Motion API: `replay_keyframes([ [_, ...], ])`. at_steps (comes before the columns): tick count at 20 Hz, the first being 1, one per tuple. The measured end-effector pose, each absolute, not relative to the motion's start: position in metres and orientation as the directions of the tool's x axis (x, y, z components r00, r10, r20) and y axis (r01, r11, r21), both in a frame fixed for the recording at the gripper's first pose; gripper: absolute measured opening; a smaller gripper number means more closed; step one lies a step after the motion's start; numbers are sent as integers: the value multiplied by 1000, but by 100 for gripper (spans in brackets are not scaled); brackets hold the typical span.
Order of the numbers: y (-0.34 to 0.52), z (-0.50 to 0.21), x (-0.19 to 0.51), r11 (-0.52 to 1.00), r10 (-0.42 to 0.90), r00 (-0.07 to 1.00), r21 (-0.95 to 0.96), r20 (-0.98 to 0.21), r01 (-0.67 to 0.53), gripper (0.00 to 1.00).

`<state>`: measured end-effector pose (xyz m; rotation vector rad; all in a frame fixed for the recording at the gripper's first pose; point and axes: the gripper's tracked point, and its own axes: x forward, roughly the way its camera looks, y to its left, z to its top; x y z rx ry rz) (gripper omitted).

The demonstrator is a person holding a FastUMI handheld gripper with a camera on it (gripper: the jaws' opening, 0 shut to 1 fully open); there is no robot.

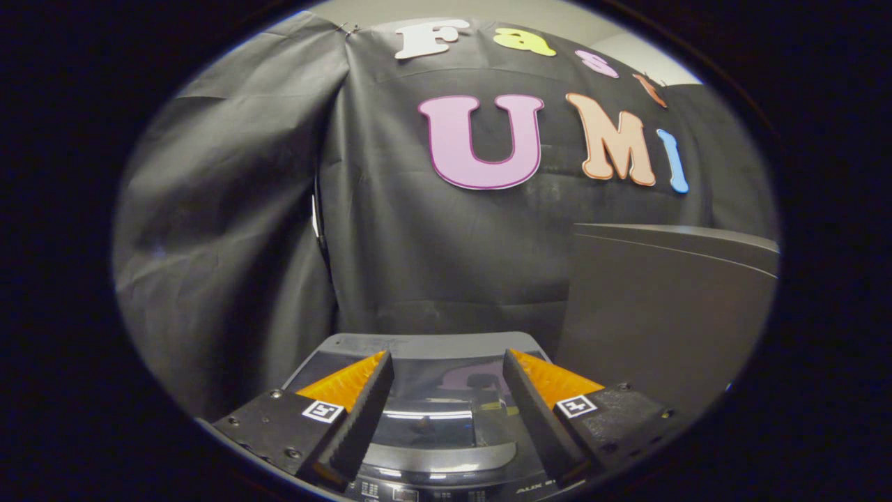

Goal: Put the clothes into the washing machine and then close the washing machine lid.

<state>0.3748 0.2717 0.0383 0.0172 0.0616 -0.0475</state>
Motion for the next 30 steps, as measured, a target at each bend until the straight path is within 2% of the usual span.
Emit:
replay_keyframes([
  [18,217,60,252,999,-43,996,9,-79,44,95],
  [24,214,64,196,998,10,996,57,-87,-5,95],
  [30,200,74,136,996,18,999,87,-41,-15,95],
])
